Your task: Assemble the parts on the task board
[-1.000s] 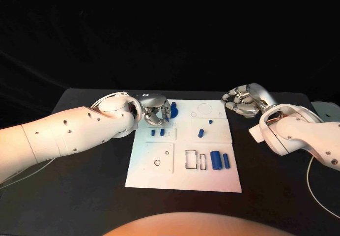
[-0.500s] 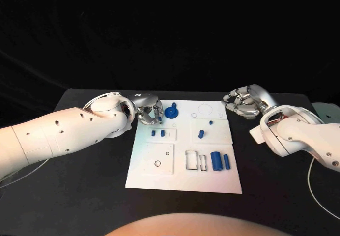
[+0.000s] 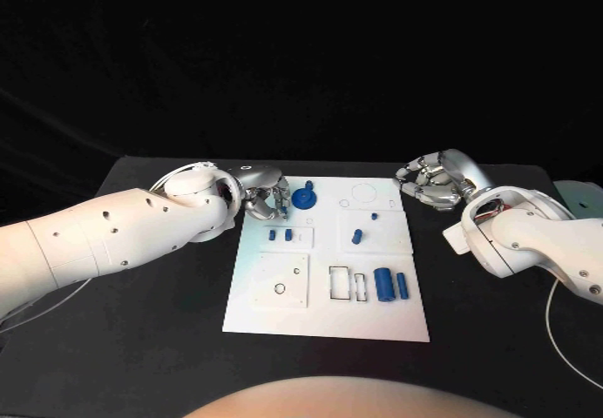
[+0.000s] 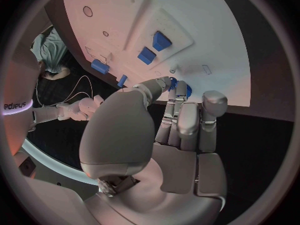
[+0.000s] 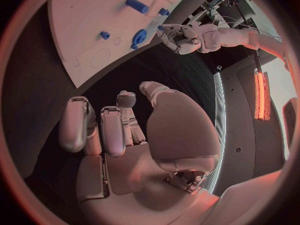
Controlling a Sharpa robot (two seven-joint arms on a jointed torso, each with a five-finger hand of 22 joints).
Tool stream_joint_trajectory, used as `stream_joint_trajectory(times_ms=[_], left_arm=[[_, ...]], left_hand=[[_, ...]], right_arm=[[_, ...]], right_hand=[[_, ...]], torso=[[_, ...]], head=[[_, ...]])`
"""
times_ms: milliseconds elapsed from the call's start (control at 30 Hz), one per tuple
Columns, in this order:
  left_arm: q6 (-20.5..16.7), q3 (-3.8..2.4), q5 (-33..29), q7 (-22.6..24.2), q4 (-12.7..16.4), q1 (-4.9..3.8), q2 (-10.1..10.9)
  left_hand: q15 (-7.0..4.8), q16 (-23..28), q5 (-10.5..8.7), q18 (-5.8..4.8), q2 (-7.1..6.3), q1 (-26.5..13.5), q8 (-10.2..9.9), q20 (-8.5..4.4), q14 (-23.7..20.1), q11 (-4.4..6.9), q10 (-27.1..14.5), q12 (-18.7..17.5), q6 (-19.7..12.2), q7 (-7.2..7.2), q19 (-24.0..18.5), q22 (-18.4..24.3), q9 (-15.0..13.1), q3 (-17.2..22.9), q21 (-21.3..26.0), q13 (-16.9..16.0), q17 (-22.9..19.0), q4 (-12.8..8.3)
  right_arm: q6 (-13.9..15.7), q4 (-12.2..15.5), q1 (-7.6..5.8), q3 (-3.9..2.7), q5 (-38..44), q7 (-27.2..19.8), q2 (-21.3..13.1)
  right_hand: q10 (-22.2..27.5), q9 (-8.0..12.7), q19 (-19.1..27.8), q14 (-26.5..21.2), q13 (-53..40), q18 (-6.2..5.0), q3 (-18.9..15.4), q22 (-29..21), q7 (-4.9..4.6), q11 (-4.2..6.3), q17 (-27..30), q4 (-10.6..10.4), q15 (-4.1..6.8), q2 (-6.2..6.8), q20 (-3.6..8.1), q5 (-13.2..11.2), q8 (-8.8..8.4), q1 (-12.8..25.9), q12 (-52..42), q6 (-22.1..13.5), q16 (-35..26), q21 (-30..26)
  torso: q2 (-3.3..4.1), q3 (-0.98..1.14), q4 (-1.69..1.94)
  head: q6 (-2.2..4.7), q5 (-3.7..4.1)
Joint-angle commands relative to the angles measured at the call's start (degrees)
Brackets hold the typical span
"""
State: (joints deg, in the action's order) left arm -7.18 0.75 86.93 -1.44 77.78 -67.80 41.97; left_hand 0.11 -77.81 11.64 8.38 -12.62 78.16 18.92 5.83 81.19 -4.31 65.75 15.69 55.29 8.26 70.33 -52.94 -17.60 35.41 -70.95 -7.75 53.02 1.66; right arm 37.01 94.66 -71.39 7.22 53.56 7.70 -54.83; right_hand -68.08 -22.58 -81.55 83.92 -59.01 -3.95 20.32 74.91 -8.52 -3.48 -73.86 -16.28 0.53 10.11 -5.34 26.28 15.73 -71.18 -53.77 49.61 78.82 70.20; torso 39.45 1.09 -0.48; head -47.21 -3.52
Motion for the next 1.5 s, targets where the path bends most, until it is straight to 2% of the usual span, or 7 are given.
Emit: stream_joint_trajectory(times_ms=[33, 467, 1500], left_arm=[[1.20, -0.04, -0.42, 0.15, -0.40, 0.02, -0.42], [3.19, 0.01, -0.83, -0.07, -1.03, 0.22, -1.06], [4.59, 0.15, -0.80, -0.90, -1.75, 0.33, -1.51]], left_hand=[[-0.13, 0.33, -0.08, -0.87, 0.12, -0.39, -0.39, 0.11, -0.09, 0.01, 0.59, -0.30, 0.53, 0.01, -0.29, 0.01, -0.08, -0.03, 0.22, 0.10, -0.07, -0.12], [-0.11, 0.48, -0.15, -0.86, 0.07, -0.52, -0.49, 0.13, -0.22, -0.01, 0.74, -0.47, 0.57, 0.01, -0.36, 0.08, -0.08, -0.14, 0.27, 0.12, -0.50, -0.07], [-0.13, 0.55, -0.20, -0.90, 0.12, -0.52, -0.59, 0.13, -0.34, 0.06, 1.06, -0.66, 0.71, -0.06, -0.31, -0.09, -0.11, -0.25, 0.20, 0.11, -0.69, -0.10]], right_arm=[[-0.10, 0.04, 0.04, 0.00, 0.30, -0.37, 0.06], [-0.11, 0.08, 0.05, 0.00, 0.30, -0.37, 0.07], [-0.16, 0.05, 0.09, 0.00, 0.31, -0.37, 0.19]], right_hand=[[-0.11, -0.06, -0.06, 1.56, 0.05, -0.40, 0.40, 3.70, 0.12, 0.09, -0.09, -0.01, 0.39, 0.52, 0.26, 0.31, 0.28, -0.16, 0.10, 0.23, -0.29, -0.19], [-0.11, -0.06, -0.06, 1.56, 0.05, -0.40, 0.40, 3.70, 0.12, 0.09, -0.09, -0.01, 0.39, 0.52, 0.26, 0.31, 0.28, -0.16, 0.10, 0.23, -0.29, -0.19], [-0.19, -0.09, -0.16, 1.63, 0.32, -0.39, 0.55, 3.63, 0.15, 0.13, -0.10, 0.01, 0.45, 0.54, 0.33, 0.33, 0.43, -0.17, 0.16, 0.15, -0.39, -0.31]], torso=[[-0.04, 0.01, 0.03], [-0.04, 0.01, 0.01], [0.02, 0.00, -0.02]], head=[[0.03, -0.01], [-0.03, -0.06], [-0.01, -0.06]])
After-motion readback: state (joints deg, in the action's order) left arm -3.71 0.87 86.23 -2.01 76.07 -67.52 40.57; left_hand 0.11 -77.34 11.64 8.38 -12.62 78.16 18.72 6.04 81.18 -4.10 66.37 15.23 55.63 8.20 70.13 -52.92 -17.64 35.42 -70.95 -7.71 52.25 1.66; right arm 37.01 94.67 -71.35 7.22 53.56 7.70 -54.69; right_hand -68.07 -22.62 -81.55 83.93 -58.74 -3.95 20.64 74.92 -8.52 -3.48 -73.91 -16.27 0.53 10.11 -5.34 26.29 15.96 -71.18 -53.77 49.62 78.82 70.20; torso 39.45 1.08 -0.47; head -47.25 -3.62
